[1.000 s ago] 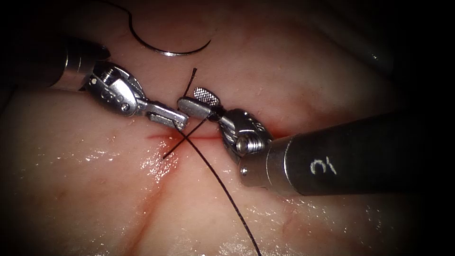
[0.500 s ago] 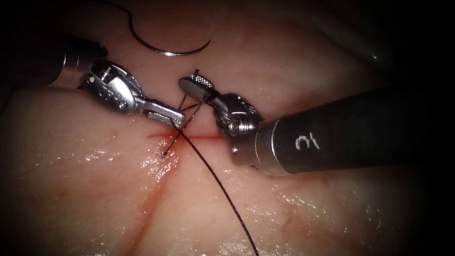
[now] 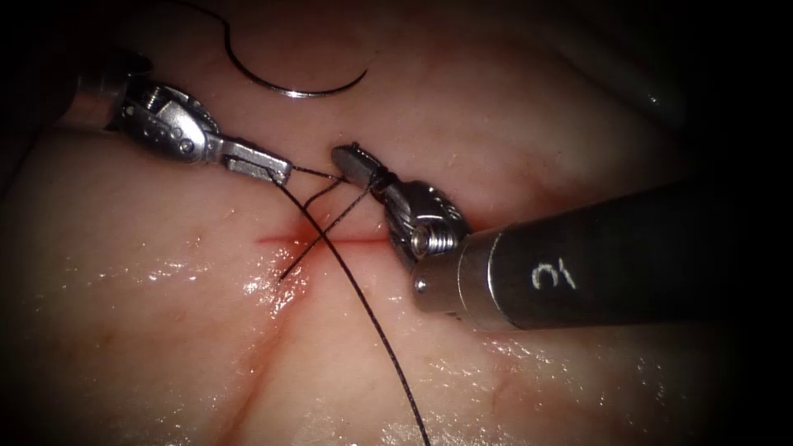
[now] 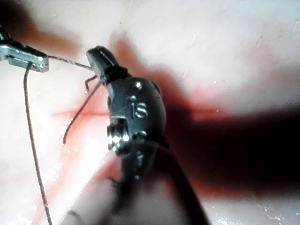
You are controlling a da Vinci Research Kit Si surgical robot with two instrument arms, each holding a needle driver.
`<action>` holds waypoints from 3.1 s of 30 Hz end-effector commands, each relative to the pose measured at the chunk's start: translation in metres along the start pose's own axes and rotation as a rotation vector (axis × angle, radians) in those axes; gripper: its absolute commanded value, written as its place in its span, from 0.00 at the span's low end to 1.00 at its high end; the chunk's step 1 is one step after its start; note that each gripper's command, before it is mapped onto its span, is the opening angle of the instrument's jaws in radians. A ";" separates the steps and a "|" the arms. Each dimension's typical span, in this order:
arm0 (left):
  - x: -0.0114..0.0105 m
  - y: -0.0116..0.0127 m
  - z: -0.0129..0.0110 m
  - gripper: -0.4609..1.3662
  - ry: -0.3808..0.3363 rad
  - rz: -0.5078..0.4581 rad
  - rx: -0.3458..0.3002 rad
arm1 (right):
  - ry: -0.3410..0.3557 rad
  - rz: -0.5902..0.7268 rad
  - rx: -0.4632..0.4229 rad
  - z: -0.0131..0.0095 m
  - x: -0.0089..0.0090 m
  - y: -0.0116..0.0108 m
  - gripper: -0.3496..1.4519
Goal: Wound Closure
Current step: Tension the suture by pulling down with the right tool and up with the left
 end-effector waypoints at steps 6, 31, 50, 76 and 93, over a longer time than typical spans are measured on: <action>-0.0023 -0.0027 0.0002 0.06 -0.024 -0.091 0.019 | 0.004 -0.090 0.051 -0.0005 -0.0016 -0.0031 0.00; -0.0072 -0.0148 0.0013 0.06 -0.043 -0.235 0.097 | 0.061 -0.783 0.024 -0.0025 -0.0054 -0.0088 0.00; -0.0121 -0.0174 0.0014 0.06 -0.102 -0.249 0.155 | -0.082 -0.582 0.068 -0.0087 -0.0093 -0.0146 0.00; -0.0171 -0.0220 0.0062 0.06 -0.158 -0.178 0.283 | -0.268 -0.368 0.113 -0.0112 -0.0140 -0.0154 0.00; -0.0173 -0.0209 0.0052 0.06 -0.143 -0.192 0.280 | -0.300 -0.369 0.111 -0.0115 -0.0157 -0.0152 0.00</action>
